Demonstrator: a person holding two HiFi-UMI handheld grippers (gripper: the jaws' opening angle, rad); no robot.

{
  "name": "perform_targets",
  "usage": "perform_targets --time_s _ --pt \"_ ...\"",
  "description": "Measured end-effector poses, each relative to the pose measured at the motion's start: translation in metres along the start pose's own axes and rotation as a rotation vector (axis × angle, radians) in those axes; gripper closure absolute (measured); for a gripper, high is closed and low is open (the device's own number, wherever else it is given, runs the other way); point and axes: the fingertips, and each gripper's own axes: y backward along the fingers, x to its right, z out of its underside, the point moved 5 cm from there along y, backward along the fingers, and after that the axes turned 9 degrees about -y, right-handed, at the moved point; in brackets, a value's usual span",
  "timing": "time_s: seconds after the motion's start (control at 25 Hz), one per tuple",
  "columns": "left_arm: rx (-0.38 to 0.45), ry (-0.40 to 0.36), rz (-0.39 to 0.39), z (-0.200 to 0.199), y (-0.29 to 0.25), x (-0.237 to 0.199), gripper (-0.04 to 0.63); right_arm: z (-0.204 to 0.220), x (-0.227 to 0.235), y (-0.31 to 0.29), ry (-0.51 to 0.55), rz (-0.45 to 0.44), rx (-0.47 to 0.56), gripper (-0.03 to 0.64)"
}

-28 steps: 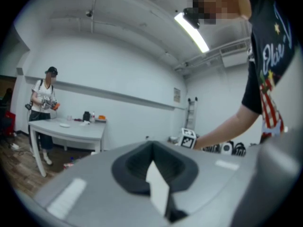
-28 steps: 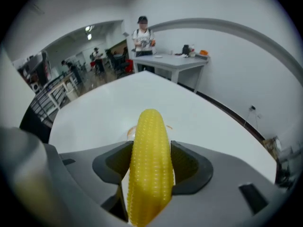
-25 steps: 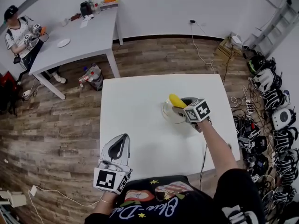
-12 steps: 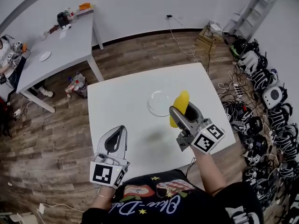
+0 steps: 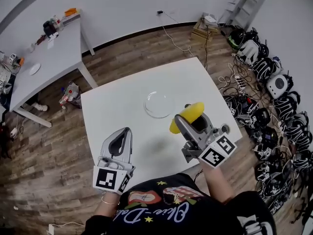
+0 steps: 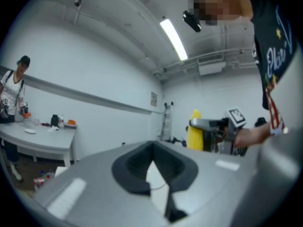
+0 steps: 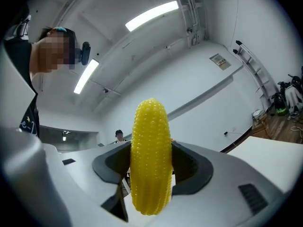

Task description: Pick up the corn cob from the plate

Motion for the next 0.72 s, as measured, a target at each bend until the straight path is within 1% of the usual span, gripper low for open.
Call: perform_targets --time_s 0.24,0.4,0.72 --pt "0.0 -0.002 0.005 0.001 -0.001 0.005 0.598 0.0 0.004 0.007 0.011 0.03 0.001 0.359" --pt "-0.006 -0.001 -0.007 0.002 0.001 0.002 0.598 0.001 0.007 0.005 0.008 0.04 -0.009 0.36" --pt "-0.016 0.0 -0.025 0.004 0.01 0.004 0.598 0.006 0.004 0.007 0.004 0.041 -0.024 0.362"
